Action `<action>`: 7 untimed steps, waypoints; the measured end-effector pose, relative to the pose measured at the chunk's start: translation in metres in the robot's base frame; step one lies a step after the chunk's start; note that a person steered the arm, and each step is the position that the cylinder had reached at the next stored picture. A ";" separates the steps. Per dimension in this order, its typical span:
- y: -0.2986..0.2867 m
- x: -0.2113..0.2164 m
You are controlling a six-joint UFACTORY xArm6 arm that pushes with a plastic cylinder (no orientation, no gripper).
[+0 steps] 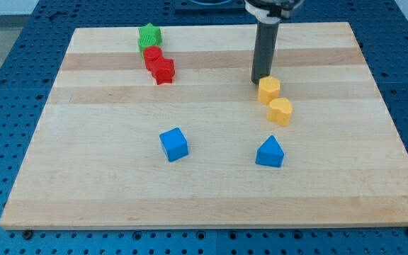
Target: Move the blue triangle to the bottom of yellow heart
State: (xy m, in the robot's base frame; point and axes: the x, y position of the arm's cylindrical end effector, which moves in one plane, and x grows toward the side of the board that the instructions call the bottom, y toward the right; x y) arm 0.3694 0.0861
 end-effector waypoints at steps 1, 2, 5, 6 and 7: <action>0.000 0.017; 0.000 0.023; 0.061 -0.004; 0.126 0.023; 0.178 0.057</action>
State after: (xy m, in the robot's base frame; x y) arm 0.4265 0.2644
